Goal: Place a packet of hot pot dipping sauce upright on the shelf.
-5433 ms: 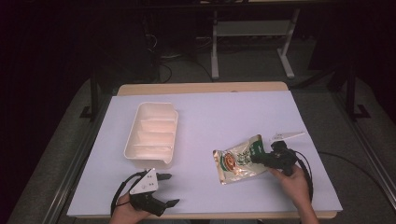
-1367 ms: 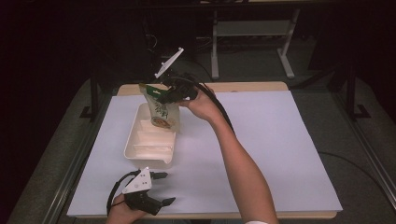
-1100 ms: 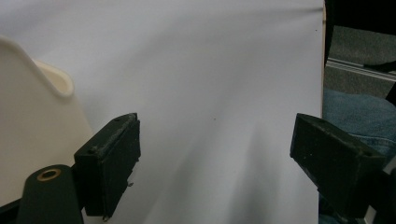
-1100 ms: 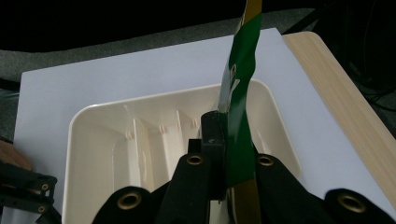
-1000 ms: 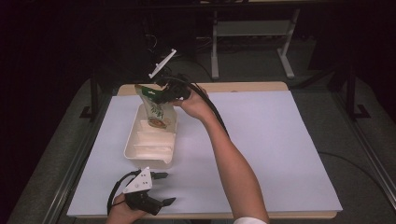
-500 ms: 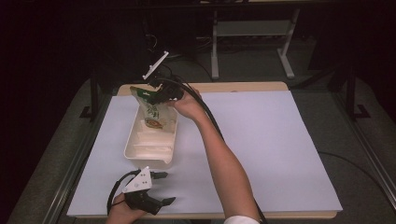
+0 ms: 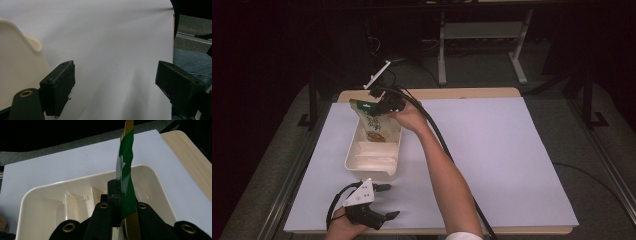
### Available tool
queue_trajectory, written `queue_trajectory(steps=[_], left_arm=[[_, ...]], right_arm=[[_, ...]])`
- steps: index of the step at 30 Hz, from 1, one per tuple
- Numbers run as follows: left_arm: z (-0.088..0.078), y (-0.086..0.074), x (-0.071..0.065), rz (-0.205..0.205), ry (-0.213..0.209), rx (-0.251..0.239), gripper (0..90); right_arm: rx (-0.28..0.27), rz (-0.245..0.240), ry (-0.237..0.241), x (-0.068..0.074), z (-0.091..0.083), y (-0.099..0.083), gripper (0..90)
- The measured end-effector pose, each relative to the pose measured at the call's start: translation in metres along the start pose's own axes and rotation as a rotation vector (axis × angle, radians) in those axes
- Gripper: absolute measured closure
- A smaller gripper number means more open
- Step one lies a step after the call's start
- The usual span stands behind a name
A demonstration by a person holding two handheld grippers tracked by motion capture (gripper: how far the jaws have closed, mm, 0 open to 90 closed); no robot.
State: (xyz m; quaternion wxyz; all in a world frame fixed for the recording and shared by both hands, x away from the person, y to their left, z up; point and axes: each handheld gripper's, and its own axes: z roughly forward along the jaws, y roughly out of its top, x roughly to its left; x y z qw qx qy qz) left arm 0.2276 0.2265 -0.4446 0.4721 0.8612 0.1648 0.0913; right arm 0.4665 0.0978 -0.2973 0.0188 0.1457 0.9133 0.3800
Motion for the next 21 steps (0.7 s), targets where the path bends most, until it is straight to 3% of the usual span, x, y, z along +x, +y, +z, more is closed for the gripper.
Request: queue_trajectory(steps=[11,21], left_arm=[[0.001,0.001,0.000,0.005,0.001,0.006,15.7],[0.001,0.001,-0.001,0.006,0.001,0.008,15.7]], right_arm=[[-0.022,0.062,0.048,-0.008,0.010,-0.016,88.8],[-0.023,0.086,0.036,-0.012,0.004,-0.026,83.9]])
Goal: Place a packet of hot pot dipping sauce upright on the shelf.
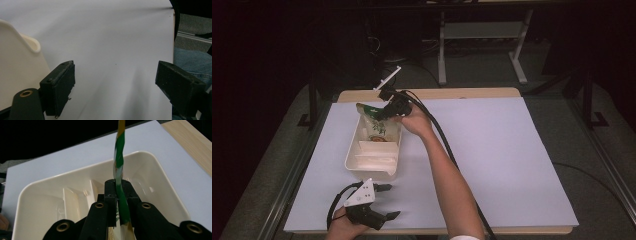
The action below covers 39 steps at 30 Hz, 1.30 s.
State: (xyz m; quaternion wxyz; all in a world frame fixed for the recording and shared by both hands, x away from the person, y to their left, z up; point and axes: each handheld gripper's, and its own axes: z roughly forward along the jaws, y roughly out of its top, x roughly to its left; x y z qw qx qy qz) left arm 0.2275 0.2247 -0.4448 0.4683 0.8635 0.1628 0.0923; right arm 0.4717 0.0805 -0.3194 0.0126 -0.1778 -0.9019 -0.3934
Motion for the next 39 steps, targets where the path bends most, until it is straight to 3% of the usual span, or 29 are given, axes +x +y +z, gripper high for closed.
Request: queue_trajectory(steps=[20,39], left_arm=[[0.001,0.000,0.000,0.002,-0.002,0.003,15.6],[0.001,0.000,0.000,-0.003,-0.001,0.000,15.6]], right_arm=[[0.001,0.029,-0.011,-0.001,-0.014,-0.009,63.5],[-0.020,0.075,-0.042,-0.008,-0.039,-0.027,57.9]])
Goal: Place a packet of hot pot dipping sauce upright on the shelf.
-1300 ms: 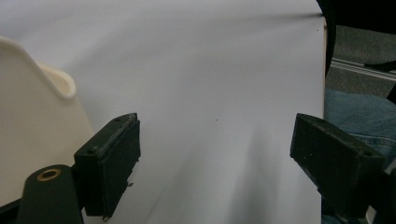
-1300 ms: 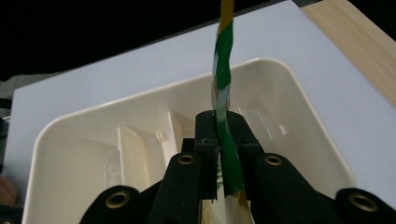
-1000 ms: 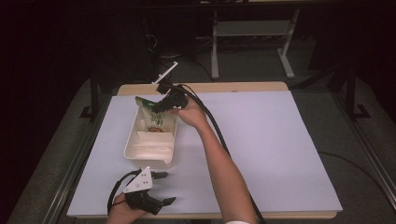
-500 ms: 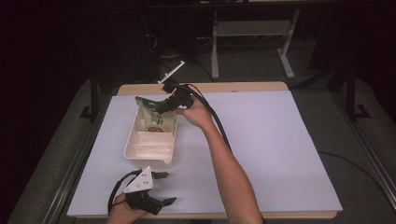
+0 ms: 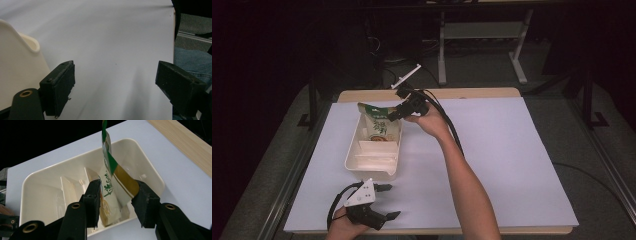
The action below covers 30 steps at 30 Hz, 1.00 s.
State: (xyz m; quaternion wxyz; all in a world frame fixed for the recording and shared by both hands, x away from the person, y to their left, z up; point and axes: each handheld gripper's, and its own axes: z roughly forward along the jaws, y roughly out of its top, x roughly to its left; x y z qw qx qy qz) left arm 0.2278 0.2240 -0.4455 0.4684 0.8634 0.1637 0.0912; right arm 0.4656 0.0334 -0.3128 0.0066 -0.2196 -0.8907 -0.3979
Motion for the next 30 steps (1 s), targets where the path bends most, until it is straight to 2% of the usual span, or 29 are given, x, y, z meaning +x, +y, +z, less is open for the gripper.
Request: queue_trajectory(steps=[5,18,30], left_arm=[[0.000,0.000,0.000,0.002,-0.001,0.001,15.6],[0.001,0.000,0.000,0.004,-0.002,0.006,15.5],[0.001,0.000,-0.001,0.006,-0.003,0.008,15.5]], right_arm=[[-0.001,0.008,-0.012,-0.003,-0.005,-0.007,57.0],[-0.001,0.036,-0.010,-0.007,-0.017,-0.021,55.4],[-0.002,0.034,-0.007,-0.007,-0.028,-0.037,54.9]])
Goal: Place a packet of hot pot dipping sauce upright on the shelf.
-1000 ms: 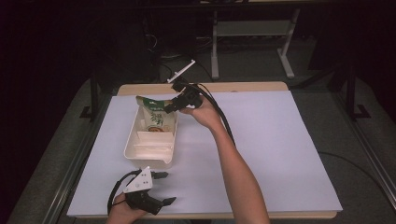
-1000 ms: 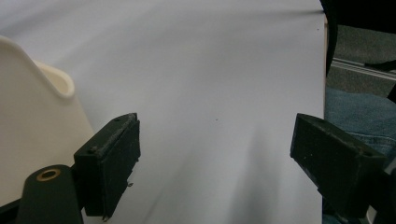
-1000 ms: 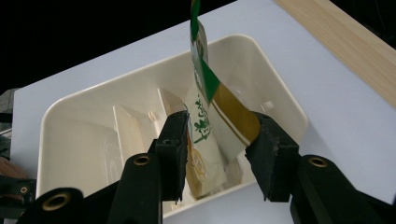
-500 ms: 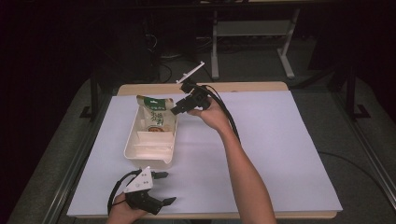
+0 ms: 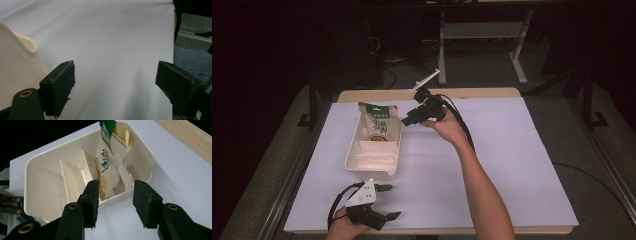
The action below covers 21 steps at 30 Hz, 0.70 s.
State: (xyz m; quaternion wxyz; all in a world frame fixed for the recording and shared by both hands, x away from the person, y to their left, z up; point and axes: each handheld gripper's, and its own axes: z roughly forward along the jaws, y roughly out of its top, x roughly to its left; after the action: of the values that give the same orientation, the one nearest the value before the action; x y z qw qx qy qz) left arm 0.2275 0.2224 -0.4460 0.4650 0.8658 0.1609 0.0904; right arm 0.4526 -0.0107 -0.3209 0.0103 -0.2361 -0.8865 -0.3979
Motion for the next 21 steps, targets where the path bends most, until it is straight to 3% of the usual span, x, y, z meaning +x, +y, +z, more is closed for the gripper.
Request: queue_trajectory(steps=[21], left_arm=[[0.001,0.001,-0.001,0.007,-0.001,0.006,15.5]], right_arm=[[-0.030,0.024,0.006,0.007,-0.027,-0.031,51.2]])
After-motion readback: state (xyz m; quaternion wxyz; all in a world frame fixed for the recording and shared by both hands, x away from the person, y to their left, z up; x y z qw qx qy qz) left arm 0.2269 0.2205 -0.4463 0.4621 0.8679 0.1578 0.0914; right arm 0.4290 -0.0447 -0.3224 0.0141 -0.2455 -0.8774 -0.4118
